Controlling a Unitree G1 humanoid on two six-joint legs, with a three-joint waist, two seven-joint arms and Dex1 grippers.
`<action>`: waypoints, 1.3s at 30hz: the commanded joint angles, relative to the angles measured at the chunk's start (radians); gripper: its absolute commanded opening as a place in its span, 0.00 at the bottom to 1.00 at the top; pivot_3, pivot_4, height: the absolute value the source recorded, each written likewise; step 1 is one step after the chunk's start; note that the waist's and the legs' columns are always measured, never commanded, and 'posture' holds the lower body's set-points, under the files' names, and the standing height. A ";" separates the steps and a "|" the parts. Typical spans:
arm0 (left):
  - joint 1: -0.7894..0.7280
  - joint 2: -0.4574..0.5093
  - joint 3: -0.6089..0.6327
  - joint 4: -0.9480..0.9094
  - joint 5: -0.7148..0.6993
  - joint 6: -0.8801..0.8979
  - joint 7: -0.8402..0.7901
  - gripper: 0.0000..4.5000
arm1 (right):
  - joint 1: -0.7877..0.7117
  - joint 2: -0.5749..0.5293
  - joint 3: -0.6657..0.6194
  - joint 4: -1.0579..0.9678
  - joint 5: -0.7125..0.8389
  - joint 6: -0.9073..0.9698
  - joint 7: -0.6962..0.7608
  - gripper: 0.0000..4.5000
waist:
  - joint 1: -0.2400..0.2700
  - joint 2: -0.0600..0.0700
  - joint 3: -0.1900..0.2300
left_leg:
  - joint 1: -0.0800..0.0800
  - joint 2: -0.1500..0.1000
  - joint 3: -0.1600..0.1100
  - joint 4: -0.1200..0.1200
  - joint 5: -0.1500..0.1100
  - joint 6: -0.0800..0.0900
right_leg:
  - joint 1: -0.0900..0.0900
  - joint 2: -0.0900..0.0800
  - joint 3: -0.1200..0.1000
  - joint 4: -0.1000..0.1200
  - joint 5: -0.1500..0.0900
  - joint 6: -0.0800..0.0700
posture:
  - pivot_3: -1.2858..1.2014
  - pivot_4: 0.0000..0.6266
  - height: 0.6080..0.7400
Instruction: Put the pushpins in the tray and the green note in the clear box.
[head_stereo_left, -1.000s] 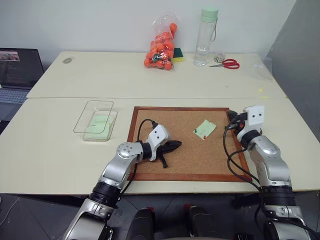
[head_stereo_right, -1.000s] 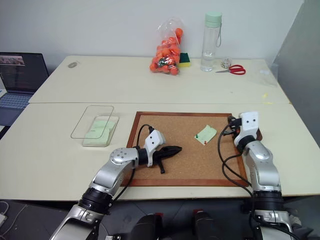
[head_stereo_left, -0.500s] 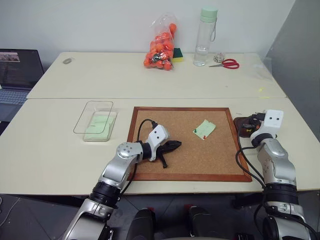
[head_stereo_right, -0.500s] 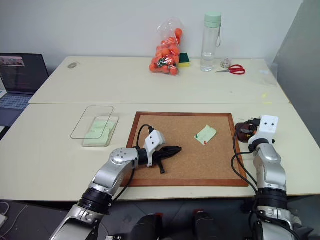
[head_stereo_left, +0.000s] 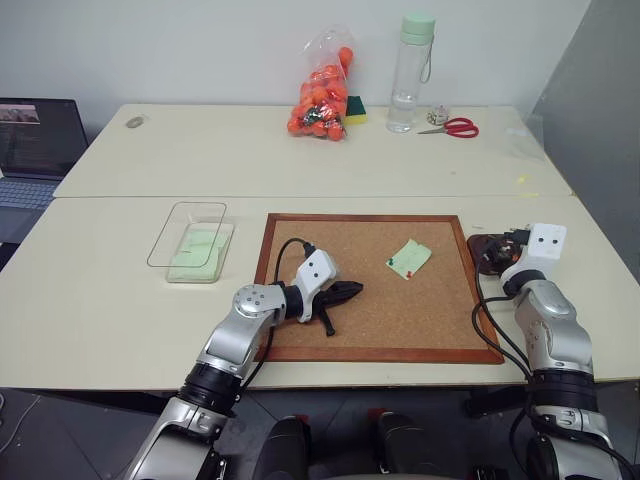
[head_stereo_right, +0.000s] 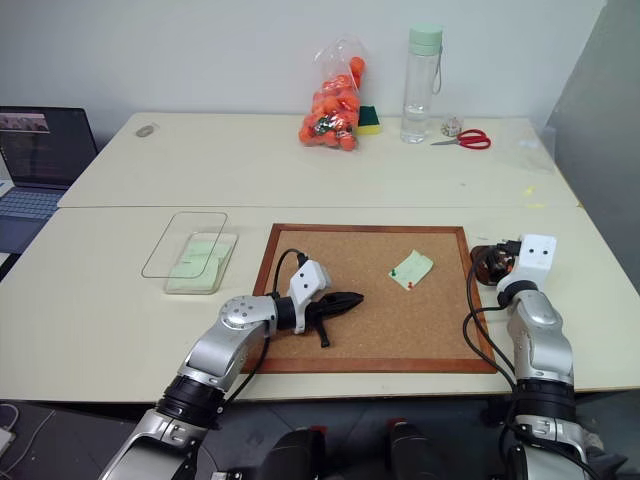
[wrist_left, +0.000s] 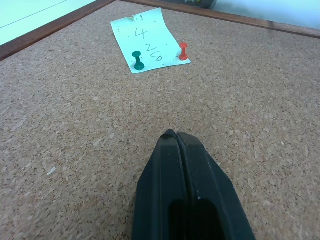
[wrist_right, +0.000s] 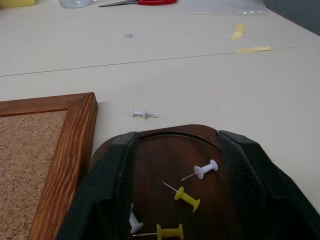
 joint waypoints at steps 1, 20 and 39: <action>0.013 -0.004 -0.024 0.008 0.007 0.012 -0.013 0.00 | 0.019 -0.033 0.018 -0.102 0.016 -0.022 0.077 0.80 | 0.000 0.000 0.000 | 0.000 0.000 0.000 0.000 0.000 0.000 | 0.000 0.000 0.000 0.000 0.000 0.000 | 0.52 0.24 1.00; 0.005 -0.001 -0.023 0.018 0.008 0.013 -0.022 0.00 | 0.238 -0.126 0.279 -0.333 0.090 -0.088 0.576 0.80 | 0.001 0.001 0.000 | 0.000 0.000 -0.001 0.000 0.000 0.000 | 0.000 0.000 -0.001 0.000 0.000 0.000 | 0.52 0.24 1.00; 0.005 0.001 -0.020 0.013 0.011 0.017 -0.018 0.00 | 0.127 -0.039 0.337 -0.123 0.051 -0.150 0.584 0.59 | 0.001 0.000 -0.001 | 0.000 0.000 -0.001 0.000 0.000 0.000 | 0.000 0.001 -0.001 0.000 0.000 0.001 | 0.52 0.24 1.00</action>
